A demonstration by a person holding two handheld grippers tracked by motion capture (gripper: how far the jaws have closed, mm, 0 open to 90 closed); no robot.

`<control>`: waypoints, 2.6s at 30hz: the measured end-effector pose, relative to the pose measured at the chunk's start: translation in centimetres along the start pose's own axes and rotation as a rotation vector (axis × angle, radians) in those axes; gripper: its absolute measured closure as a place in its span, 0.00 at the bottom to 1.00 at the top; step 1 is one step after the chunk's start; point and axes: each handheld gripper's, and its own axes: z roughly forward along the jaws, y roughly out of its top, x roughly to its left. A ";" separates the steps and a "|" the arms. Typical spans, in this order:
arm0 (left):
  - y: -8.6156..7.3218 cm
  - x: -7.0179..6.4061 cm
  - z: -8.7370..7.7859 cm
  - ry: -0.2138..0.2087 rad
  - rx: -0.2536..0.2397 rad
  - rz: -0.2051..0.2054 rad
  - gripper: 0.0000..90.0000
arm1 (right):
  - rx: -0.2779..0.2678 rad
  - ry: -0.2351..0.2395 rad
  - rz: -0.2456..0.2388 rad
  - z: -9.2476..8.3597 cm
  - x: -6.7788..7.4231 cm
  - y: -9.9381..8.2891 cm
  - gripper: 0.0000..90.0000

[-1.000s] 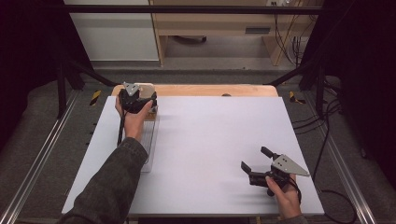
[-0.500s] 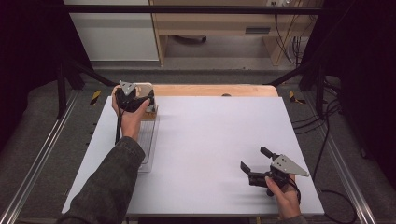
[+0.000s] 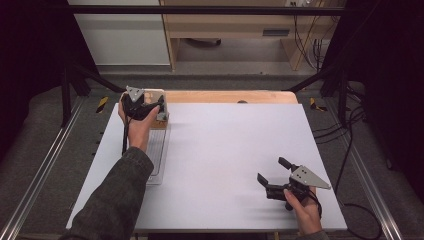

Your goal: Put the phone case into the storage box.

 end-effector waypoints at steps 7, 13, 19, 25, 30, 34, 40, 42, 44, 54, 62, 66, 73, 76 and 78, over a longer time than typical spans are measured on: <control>0.2 -0.2 -0.3 -0.008 -0.004 0.012 0.05 | -0.001 -0.002 -0.001 -0.1 0.0 0.0 0.03; 0.4 -0.2 -0.8 -0.012 -0.011 0.011 0.05 | -0.001 -0.003 -0.002 -0.1 0.0 0.0 0.03; 0.6 -0.2 -1.2 -0.018 -0.015 0.022 0.05 | -0.003 -0.002 -0.003 0.0 -0.1 0.0 0.03; 0.8 -0.3 -1.6 -0.027 -0.019 0.049 0.05 | -0.006 -0.002 -0.002 0.0 -0.1 0.0 0.03; 1.0 -0.5 -2.0 -0.036 -0.020 0.081 0.05 | -0.006 -0.002 -0.002 0.0 -0.1 0.1 0.03; 1.0 -0.6 -2.3 -0.044 -0.015 0.095 0.04 | -0.007 0.000 -0.004 0.0 -0.1 0.1 0.03; 0.9 -0.6 -2.8 -0.051 -0.016 0.104 0.04 | -0.007 0.001 -0.003 0.0 0.0 0.1 0.03; 0.9 -0.6 -3.0 -0.051 -0.012 0.108 0.04 | -0.004 0.003 -0.003 0.0 0.1 0.1 0.03; 1.0 -0.6 -3.2 -0.053 -0.007 0.109 0.04 | -0.005 0.005 -0.003 0.0 0.1 0.1 0.03; 1.4 -1.6 -3.9 -0.089 0.001 0.157 0.04 | -0.018 0.001 0.000 -0.4 0.2 0.2 0.03; 1.7 -2.7 -4.5 -0.120 -0.006 0.196 0.04 | -0.020 0.009 -0.002 -0.3 0.2 0.2 0.03; 1.7 -2.9 -4.6 -0.142 0.002 0.209 0.04 | -0.019 0.017 -0.006 -0.1 0.2 0.2 0.03; 2.1 -3.5 -4.9 -0.167 0.006 0.224 0.04 | -0.013 0.022 -0.002 0.0 0.3 0.1 0.03; 2.4 -3.9 -4.9 -0.176 -0.006 0.255 0.04 | -0.008 0.026 -0.004 -0.1 0.3 0.0 0.03; 2.5 -4.2 -4.9 -0.188 -0.007 0.260 0.04 | -0.008 0.024 -0.007 -0.1 0.3 0.0 0.03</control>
